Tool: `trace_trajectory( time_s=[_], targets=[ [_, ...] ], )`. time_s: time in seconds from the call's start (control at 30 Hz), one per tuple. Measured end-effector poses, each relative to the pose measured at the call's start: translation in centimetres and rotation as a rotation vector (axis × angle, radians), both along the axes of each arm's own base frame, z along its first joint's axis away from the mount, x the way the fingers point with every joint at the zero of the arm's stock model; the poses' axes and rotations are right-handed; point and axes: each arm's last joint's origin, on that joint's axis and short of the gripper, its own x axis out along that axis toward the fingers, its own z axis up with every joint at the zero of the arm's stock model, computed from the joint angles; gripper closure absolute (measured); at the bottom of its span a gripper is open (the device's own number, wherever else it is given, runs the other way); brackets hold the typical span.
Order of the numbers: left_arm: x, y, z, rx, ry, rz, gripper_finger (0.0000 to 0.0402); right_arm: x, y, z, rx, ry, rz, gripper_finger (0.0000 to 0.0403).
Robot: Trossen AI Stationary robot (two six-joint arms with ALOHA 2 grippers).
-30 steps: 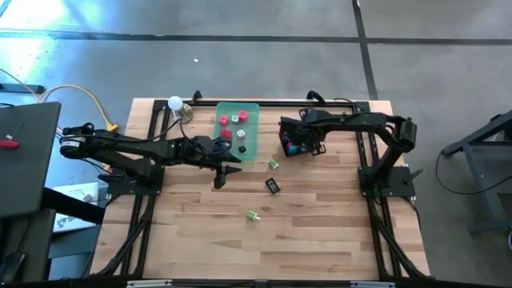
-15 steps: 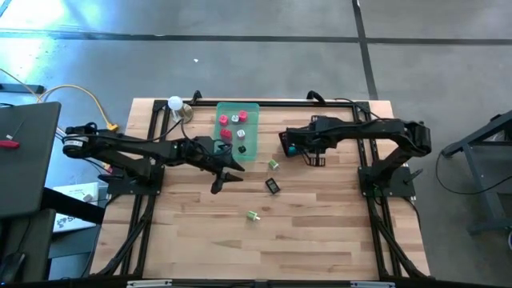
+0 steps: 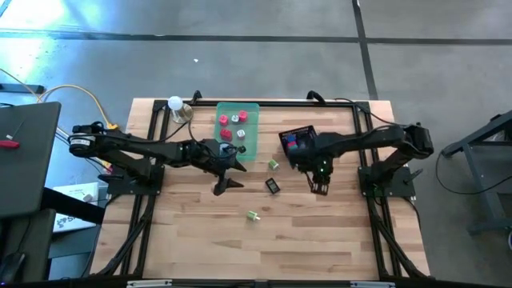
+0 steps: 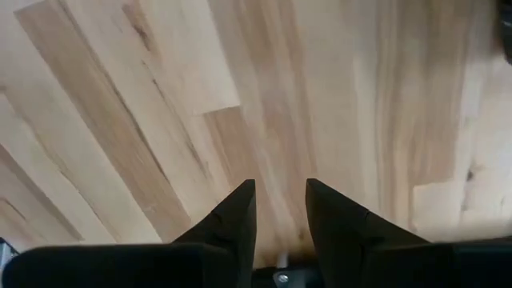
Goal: Pick & Place Office items
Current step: Put the bottom green charger adapter into the green bin
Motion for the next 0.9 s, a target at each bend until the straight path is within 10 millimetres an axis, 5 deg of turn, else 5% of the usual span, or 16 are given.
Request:
trace_trajectory(
  time_s=[0.13,0.47,0.7,0.9],
  targets=[
    [0.1,-0.9,0.1,0.06,-0.022,-0.055,0.0098,0.0,1.6,0.0,-0.031,0.004,0.01,0.0306],
    [-0.8,-9.1,1.0,0.572,-0.204,-0.145,0.0098,-0.7,6.6,0.0,-0.177,-0.024,0.063,0.0306],
    [-1.9,-12.3,1.3,0.443,-0.233,-0.108,0.01,-0.6,9.4,-0.1,-0.24,-0.15,0.092,0.0306],
    [-1.0,-13.6,-0.1,0.465,-0.234,-0.134,0.0116,-0.3,11.1,-0.1,-0.191,-0.238,0.079,0.0306]
  ],
)
